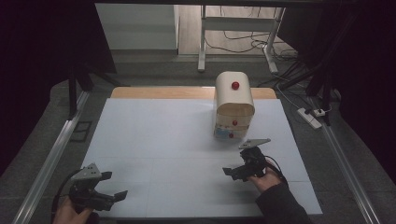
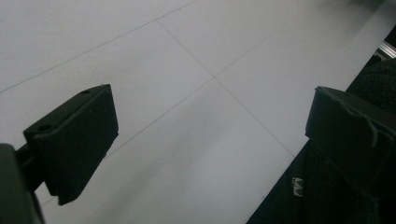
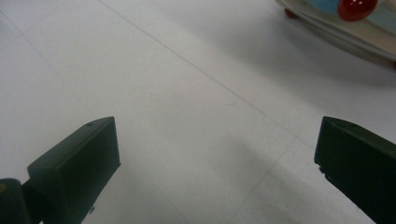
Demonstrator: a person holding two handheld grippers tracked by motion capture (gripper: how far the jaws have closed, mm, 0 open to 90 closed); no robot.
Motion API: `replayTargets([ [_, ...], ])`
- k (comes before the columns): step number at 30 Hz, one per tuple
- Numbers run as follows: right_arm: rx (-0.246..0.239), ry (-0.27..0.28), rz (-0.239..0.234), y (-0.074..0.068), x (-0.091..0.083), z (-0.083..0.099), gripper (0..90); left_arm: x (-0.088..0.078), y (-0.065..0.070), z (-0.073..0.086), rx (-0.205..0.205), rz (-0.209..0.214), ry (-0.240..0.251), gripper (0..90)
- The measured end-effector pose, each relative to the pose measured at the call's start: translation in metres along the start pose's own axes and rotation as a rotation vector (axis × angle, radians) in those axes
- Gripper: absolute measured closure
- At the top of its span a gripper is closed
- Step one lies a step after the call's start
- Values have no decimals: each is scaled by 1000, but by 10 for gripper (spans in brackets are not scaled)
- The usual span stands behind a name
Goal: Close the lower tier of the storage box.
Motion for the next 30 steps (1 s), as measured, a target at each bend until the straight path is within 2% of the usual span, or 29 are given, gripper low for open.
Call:
replayTargets([
  [13,4,4,-10,-7,-9,9,1,0,0,0,-1,0,0,29],
  [30,9,20,-1,-12,-24,18,0,-1,0,0,-1,-5,10,21],
])
Point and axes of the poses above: each handheld gripper's, and its own axes: x roughly forward along the jaws, z roughly out of its underside, y roughly to its right, the point moved 9 cm from there along x, roughly forward along the jaws, and after that the axes turned 6 degrees about -x, right-handed, at the moved point
